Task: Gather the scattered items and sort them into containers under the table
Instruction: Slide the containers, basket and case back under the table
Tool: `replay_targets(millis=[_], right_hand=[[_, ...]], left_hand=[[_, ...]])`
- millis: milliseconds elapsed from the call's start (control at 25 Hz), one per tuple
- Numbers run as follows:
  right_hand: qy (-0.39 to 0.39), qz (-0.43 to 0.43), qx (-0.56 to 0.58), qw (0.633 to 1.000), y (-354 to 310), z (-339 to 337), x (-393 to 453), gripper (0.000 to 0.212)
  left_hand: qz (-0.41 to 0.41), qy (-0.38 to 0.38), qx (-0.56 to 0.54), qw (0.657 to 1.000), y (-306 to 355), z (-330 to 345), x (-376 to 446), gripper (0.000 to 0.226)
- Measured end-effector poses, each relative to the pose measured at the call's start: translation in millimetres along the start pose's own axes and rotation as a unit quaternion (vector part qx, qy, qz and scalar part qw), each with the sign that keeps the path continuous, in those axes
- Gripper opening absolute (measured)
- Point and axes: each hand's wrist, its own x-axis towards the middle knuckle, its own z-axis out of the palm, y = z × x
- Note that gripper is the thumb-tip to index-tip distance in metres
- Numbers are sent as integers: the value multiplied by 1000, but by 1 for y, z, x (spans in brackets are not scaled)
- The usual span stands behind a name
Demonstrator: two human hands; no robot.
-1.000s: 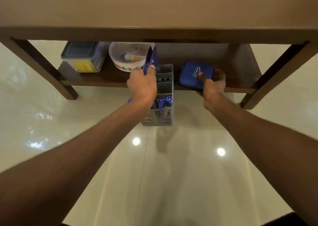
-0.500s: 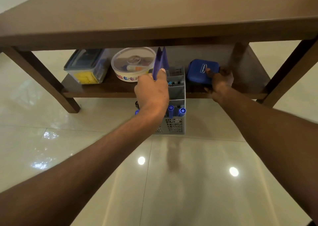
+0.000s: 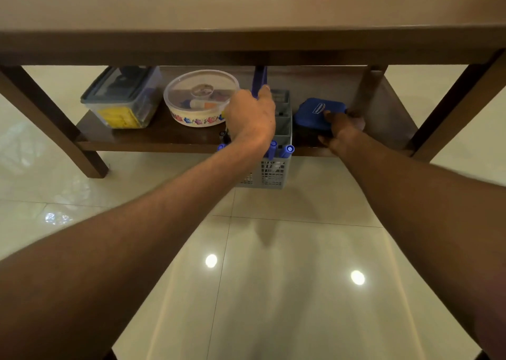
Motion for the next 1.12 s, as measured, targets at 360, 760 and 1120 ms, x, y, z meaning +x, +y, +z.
replay_targets(millis=[360, 760, 1120], right_hand=[[-11, 17, -11, 1000, 11, 4, 29, 57], [-21, -22, -30, 999, 23, 2, 54, 50], [46, -107, -196, 974, 25, 9, 64, 54]], left_hand=[[2, -26, -21, 999, 14, 35, 65, 22], [219, -88, 49, 971, -29, -1, 57, 64], [169, -34, 107, 979, -106, 19, 46, 108]])
